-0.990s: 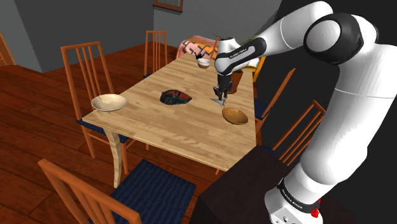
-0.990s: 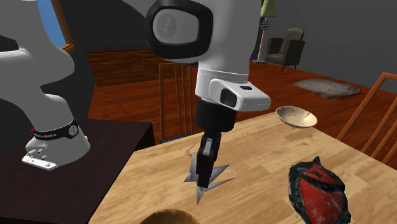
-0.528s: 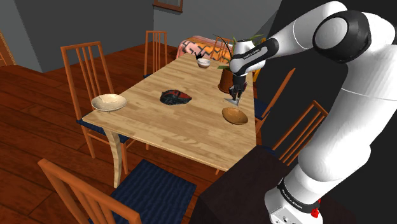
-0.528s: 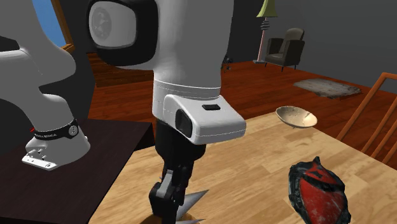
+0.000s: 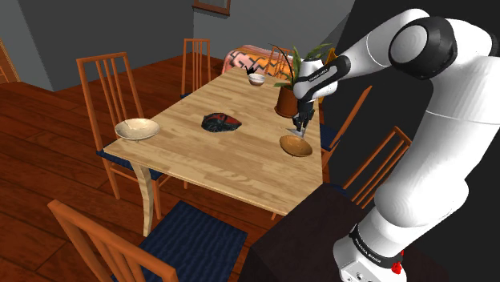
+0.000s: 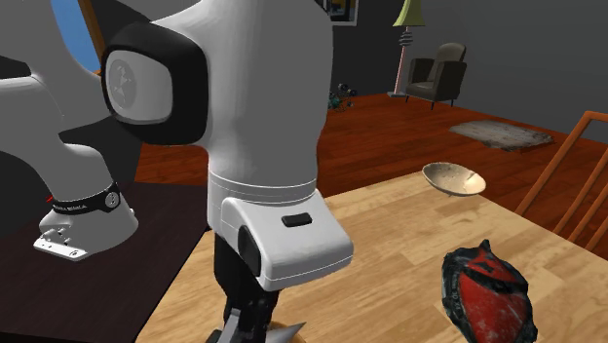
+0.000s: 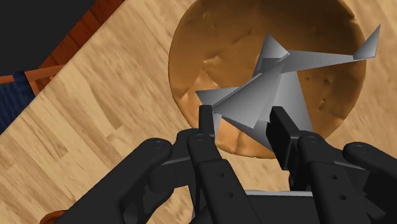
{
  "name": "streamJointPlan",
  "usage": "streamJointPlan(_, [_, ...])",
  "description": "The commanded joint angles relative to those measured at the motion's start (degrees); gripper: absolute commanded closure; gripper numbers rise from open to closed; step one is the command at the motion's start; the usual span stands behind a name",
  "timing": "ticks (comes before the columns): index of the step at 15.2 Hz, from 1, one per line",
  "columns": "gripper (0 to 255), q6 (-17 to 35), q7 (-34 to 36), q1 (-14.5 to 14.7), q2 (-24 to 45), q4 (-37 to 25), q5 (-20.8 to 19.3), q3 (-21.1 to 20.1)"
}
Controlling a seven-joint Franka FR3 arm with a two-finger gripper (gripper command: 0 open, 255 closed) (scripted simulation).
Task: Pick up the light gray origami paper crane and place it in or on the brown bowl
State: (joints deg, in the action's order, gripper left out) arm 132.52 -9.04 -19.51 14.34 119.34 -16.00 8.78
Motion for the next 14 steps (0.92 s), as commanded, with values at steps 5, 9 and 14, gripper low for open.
streamJointPlan(5, [255,4.03,1.11,-0.05,3.17,0.92,-0.44,0.08])
streamJointPlan(9, [255,6.55,1.79,-0.11,5.42,1.24,-0.72,0.17])
streamJointPlan(14, [255,7.14,1.95,-0.12,5.98,1.29,-0.79,0.19])
